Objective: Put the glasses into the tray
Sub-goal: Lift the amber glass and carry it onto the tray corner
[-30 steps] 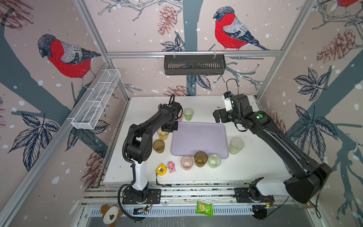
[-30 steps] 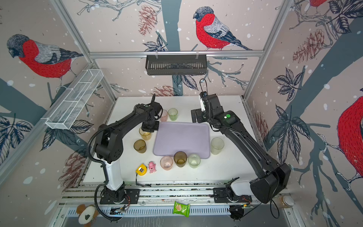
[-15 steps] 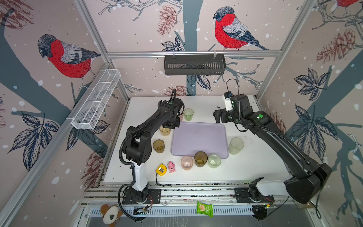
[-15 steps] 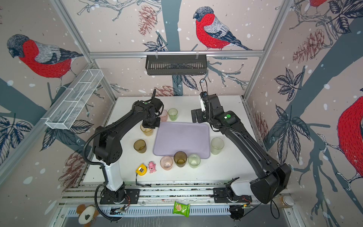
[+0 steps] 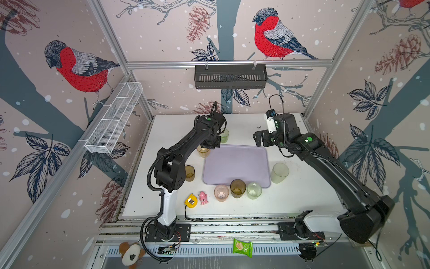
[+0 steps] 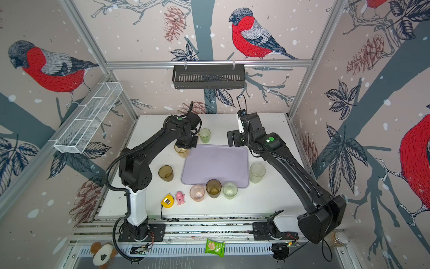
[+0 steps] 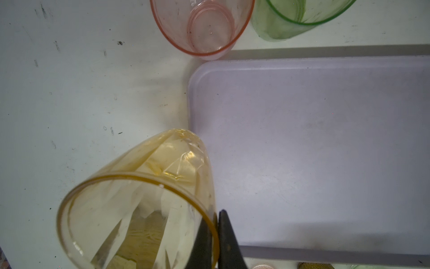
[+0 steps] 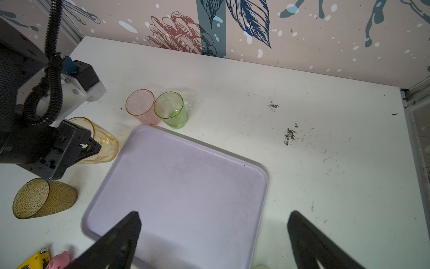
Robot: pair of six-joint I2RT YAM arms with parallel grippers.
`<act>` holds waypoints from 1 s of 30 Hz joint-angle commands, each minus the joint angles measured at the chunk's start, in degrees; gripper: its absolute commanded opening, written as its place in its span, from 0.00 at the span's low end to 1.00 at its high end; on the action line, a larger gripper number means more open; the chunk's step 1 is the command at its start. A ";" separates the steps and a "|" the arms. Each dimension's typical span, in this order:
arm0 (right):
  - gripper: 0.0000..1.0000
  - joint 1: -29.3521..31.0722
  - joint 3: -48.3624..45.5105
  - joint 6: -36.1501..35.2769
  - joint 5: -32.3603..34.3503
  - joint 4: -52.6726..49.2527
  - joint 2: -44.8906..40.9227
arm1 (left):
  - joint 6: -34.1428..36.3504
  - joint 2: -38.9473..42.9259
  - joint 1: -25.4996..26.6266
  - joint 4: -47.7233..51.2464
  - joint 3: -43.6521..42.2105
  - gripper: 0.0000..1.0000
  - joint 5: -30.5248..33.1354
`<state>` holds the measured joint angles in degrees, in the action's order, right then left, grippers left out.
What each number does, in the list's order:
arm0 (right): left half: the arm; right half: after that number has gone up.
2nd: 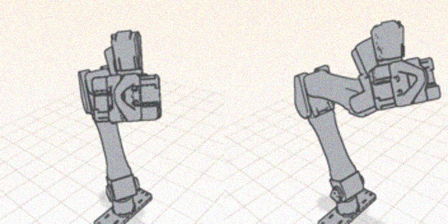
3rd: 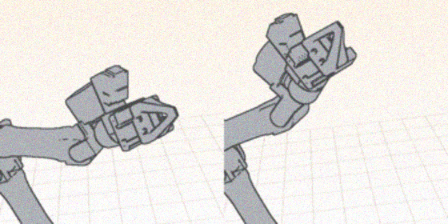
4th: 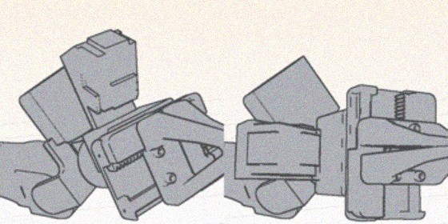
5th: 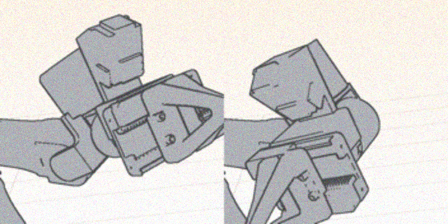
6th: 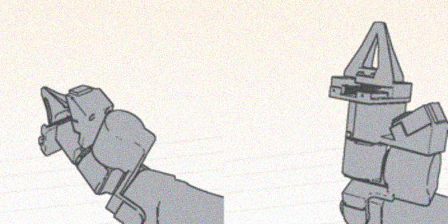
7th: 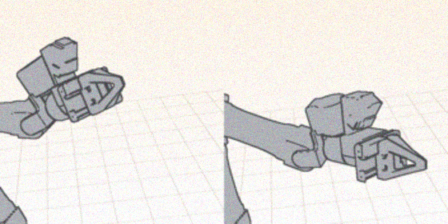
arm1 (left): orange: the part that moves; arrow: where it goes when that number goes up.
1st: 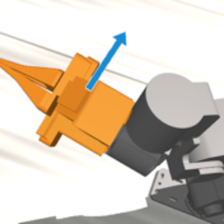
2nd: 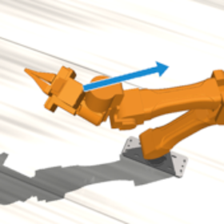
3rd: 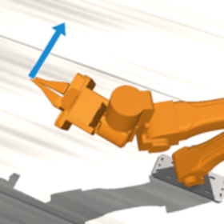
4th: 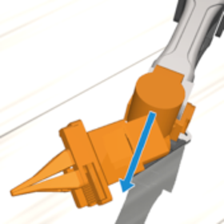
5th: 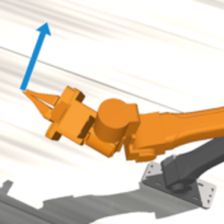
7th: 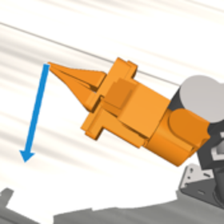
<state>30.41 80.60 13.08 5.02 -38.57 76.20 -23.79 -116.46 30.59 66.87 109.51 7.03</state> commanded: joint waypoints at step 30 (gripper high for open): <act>1.00 -0.10 -0.27 -0.25 0.91 1.04 -0.36 | 0.22 -9.79 2.75 2.04 9.65 0.04 -1.78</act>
<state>30.30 80.42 13.08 5.04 -38.57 76.14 -23.77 -125.91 33.19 67.88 118.52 5.41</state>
